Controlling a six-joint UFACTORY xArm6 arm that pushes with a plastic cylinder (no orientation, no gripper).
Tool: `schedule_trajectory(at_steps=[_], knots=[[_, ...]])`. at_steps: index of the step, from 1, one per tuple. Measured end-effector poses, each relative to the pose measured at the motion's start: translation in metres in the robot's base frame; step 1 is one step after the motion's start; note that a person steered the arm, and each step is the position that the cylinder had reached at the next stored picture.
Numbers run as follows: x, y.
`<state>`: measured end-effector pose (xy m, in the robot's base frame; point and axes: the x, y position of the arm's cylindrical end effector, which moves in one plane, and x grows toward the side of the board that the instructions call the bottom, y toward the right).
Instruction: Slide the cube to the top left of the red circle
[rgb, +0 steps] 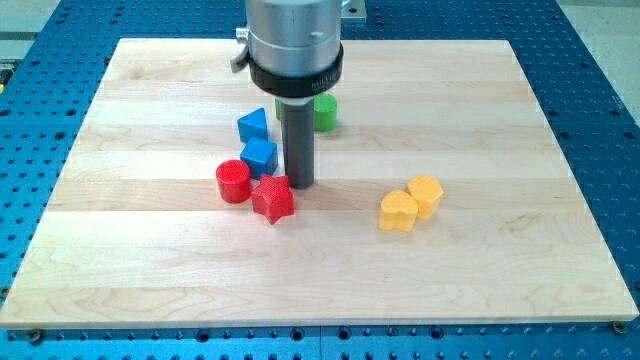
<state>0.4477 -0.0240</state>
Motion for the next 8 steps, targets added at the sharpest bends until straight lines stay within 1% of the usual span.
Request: schedule_trajectory(at_steps=[1, 2, 3, 4, 6, 8], knots=[[-0.014, -0.014], [-0.012, -0.030], [-0.012, -0.006], [-0.004, 0.005], [-0.019, -0.020], [-0.019, -0.056]])
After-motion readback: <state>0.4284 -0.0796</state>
